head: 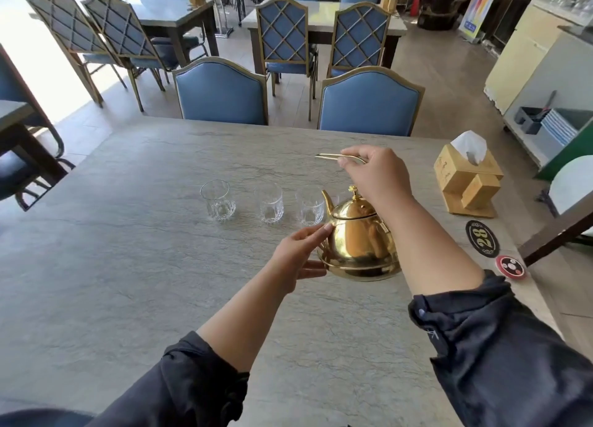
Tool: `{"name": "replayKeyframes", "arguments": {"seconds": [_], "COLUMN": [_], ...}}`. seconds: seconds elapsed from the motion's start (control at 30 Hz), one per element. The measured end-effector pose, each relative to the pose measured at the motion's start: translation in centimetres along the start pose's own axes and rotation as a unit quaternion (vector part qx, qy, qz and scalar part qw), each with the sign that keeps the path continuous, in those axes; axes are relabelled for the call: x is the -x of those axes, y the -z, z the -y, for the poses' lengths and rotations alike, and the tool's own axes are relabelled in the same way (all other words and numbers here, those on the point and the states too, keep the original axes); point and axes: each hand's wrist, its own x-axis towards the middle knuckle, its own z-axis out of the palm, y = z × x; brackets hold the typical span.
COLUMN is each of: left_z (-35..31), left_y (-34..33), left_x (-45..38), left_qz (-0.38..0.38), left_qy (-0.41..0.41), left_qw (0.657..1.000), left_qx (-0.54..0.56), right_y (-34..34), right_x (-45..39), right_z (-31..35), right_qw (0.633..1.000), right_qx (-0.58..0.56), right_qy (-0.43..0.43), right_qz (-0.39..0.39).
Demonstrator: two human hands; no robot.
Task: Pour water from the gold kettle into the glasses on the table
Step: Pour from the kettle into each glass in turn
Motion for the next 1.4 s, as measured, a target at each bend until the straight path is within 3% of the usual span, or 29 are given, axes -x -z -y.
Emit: {"name": "replayKeyframes", "arguments": {"seconds": [0.6, 1.4], "left_z": [1.1, 1.0], "left_y": [0.6, 0.5], "left_x": [-0.8, -0.2], "left_qz": [-0.001, 0.008], "left_qy": [0.003, 0.002], "left_qw": [0.999, 0.999], "left_qx": [0.040, 0.054], "right_y": [-1.7, -1.7], "right_x": [-2.3, -2.2], "right_z": [1.6, 1.7], "right_qw": [0.993, 0.991], "right_qx": [0.089, 0.109], "right_qy": [0.001, 0.012], "right_qz": [0.076, 0.074]}}
